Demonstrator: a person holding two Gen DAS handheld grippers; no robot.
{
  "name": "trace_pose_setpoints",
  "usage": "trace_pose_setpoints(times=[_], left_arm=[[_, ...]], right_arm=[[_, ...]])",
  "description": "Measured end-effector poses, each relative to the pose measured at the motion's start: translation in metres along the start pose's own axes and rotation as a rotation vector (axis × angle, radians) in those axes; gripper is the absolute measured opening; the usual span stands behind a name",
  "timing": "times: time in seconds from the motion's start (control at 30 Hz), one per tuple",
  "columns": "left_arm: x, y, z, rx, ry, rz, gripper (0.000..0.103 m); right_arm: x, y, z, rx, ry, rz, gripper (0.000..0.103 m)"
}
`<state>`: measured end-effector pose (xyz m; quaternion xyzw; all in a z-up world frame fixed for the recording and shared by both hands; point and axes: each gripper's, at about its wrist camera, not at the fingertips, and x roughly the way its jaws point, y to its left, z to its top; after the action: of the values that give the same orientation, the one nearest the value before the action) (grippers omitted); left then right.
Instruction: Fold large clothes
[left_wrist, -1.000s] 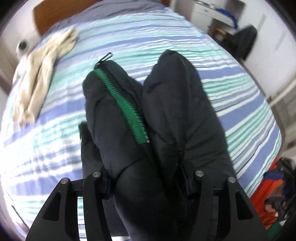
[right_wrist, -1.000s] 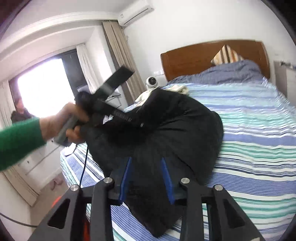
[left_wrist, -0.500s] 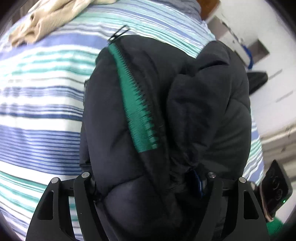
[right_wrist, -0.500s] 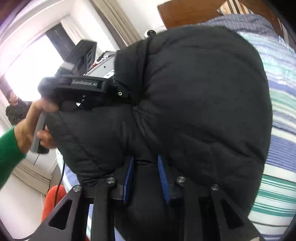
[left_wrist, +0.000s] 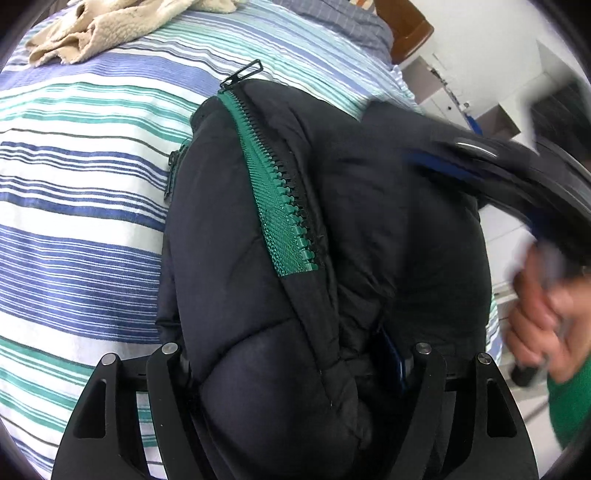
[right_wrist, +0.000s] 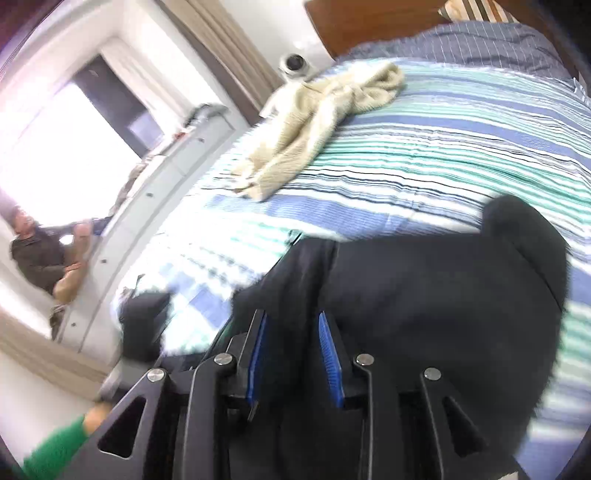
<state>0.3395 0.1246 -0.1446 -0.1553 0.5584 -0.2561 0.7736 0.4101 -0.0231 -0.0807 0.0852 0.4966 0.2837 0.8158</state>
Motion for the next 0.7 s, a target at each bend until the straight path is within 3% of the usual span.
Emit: trace_pose_setpoints(times=[0.13,0.23,0.37,0.53,0.7], left_arm=[[0.009,0.018,0.003,-0.046,0.0,-0.048,0.074],[0.02,0.02,0.004,-0.054,-0.007,-0.056,0.074],[0.024,0.016,0.004,-0.048,-0.012,-0.044,0.074],[0.011,0.007,0.003,-0.004,0.03,-0.018,0.075],[-0.003,0.002,0.012,0.015,0.067,-0.003,0.079]], right_arm=[[0.077,0.004,-0.003,-0.009,0.153,-0.127,0.022],[0.093,0.006,-0.006,-0.033,0.176,-0.18,0.02],[0.103,-0.01,0.0,-0.002,0.186,-0.174,0.018],[0.059,0.011,-0.009,-0.058,0.14,-0.197,0.023],[-0.038,0.064,-0.073,-0.191,-0.003,-0.026,0.025]])
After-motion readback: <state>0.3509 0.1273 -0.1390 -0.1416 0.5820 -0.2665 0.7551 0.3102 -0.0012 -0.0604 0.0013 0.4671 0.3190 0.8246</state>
